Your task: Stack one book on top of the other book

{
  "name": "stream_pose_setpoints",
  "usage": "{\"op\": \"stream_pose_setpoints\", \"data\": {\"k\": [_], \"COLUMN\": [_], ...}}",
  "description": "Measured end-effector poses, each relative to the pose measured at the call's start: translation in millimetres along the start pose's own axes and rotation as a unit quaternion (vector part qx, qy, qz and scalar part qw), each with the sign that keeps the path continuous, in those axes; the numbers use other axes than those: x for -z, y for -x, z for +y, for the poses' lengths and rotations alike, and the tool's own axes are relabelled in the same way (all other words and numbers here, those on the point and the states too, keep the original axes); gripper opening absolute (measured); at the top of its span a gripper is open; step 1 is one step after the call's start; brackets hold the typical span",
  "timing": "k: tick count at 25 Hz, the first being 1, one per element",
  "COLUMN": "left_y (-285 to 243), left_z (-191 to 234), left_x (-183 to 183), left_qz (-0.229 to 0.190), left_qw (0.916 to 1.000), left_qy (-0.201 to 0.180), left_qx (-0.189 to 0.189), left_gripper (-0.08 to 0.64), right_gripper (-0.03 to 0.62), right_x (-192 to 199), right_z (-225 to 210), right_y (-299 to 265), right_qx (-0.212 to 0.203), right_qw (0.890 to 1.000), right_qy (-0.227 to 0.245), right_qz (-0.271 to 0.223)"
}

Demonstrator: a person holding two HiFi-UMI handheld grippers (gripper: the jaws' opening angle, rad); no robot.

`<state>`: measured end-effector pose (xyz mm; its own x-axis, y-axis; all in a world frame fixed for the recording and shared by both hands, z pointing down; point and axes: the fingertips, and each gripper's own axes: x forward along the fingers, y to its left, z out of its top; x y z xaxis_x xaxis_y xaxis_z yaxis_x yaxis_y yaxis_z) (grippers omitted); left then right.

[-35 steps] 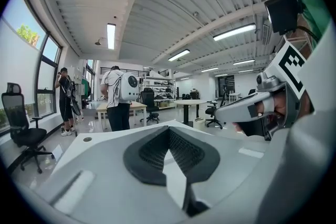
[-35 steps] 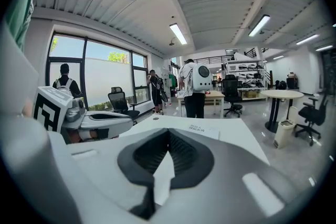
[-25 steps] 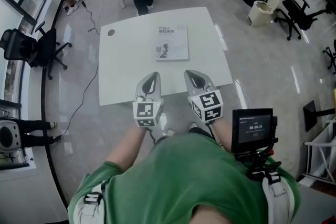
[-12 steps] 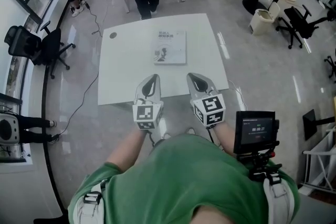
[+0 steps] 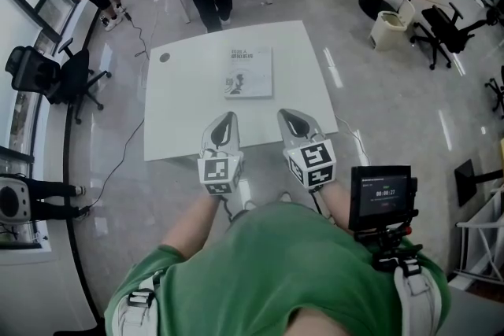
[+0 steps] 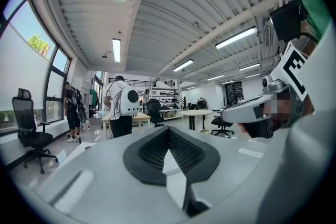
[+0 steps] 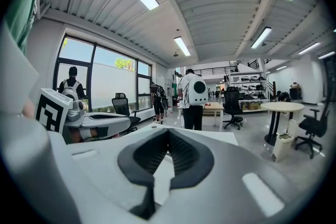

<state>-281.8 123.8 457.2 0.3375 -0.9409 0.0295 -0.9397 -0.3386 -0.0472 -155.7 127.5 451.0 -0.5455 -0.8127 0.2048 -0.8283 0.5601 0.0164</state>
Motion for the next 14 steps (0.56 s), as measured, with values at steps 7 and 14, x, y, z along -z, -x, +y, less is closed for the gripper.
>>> {"op": "stream_pose_setpoints", "data": {"k": [7,14], "left_y": [-0.5,0.2], "left_z": [-6.7,-8.3], "left_x": [-6.0,-6.0], "left_qz": [0.000,-0.001], "left_qw": [1.0000,0.9999], "left_qy": [-0.001,-0.008], "left_qx": [-0.003,-0.008], "left_gripper": [0.006,0.006], "right_gripper": [0.003,0.003], "right_x": [-5.9,-6.7], "right_z": [-1.9,-5.7], "right_y": [1.8,0.9], "right_qx": [-0.007,-0.010], "right_qw": [1.000,1.000], "right_qy": [0.005,0.007], "right_qz": [-0.004,-0.010]}}
